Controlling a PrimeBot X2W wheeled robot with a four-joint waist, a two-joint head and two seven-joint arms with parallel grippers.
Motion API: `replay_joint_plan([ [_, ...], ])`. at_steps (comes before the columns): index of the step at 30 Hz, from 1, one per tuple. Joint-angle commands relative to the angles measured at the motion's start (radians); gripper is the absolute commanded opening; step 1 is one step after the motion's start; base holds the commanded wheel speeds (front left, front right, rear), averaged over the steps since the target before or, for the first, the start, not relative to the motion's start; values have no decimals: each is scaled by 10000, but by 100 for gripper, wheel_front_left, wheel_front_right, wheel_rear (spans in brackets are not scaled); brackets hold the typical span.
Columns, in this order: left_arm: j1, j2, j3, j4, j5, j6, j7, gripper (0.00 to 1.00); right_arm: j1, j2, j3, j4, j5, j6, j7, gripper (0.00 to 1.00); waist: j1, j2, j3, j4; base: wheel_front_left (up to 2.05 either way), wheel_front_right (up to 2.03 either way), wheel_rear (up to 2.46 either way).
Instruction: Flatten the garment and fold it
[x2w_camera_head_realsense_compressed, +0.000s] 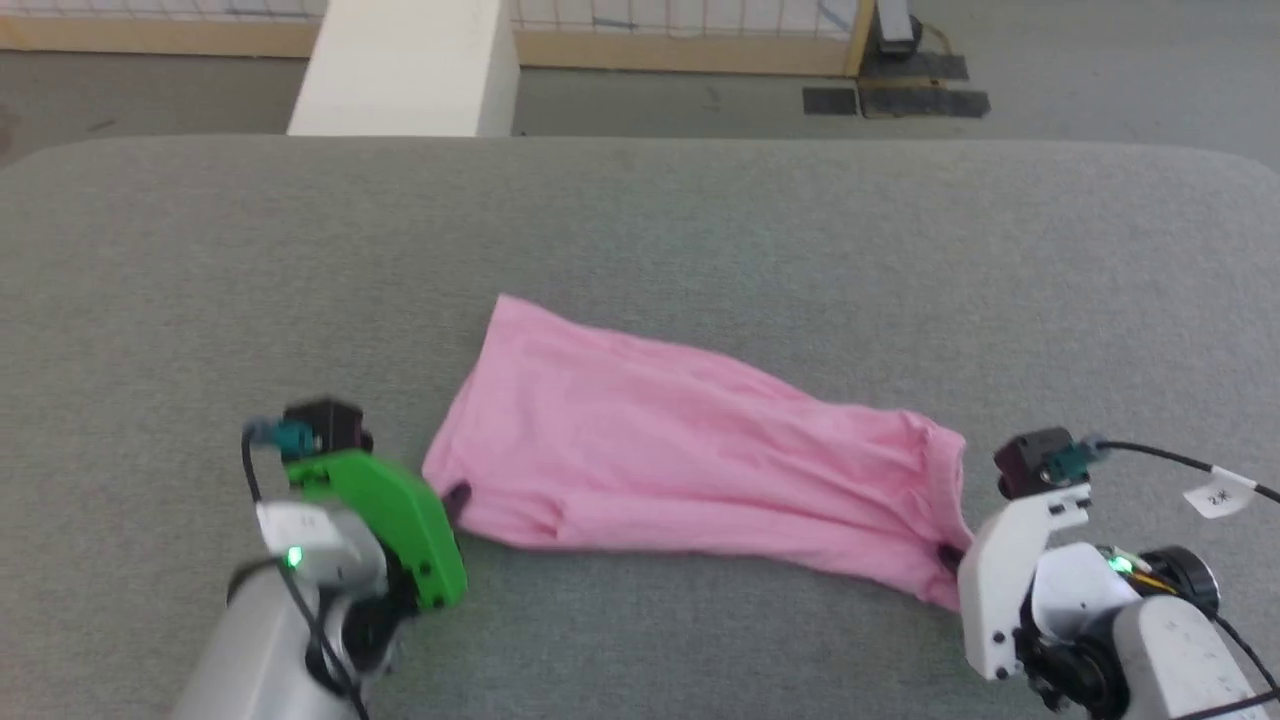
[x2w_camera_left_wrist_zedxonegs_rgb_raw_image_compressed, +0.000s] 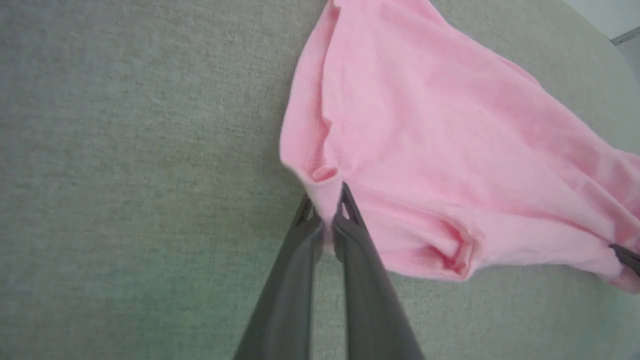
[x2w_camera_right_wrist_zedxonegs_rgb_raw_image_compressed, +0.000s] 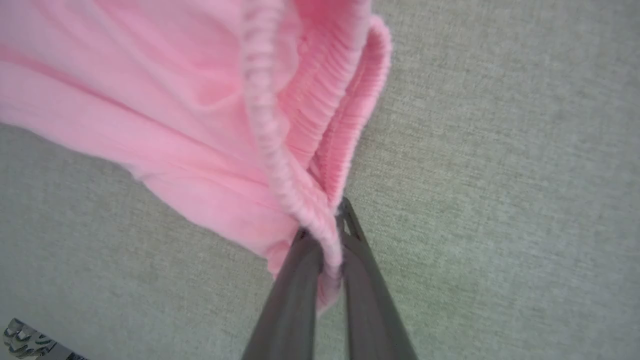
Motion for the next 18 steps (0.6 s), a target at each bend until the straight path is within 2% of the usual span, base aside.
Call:
replay_joint_plan([
  [1,471,12,57,-246,-26,156,-98,0,238,-156,62,-91,181,-17,163,0,0,66,-311,272,0,0,0],
  [8,2739,-130,140,-1704,-207,920,-170,0,1000,-912,206,-553,1009,-17,939,0,0,66,-688,384,0,0,0],
  [13,3665,-172,78,-2174,-191,1275,-157,0,1365,-1060,80,-706,1127,-17,1161,0,0,66,-778,475,0,0,0],
  [14,3714,-209,90,-2241,-223,1277,-201,36,1399,-1027,47,-731,1114,-17,1123,0,0,66,-775,485,0,0,0],
  [15,3733,-223,100,-2278,-229,1278,-242,92,1421,-971,-2,-734,1124,-17,1083,15,0,66,-782,486,0,0,0],
  [16,3748,-221,98,-2296,-226,1283,-260,100,1452,-924,-14,-726,1110,-17,1073,100,0,66,-790,484,0,0,0],
  [18,3726,-224,131,-2371,-264,1286,-270,100,1484,-857,-17,-744,1094,-17,1026,100,0,66,-798,450,0,0,0],
])
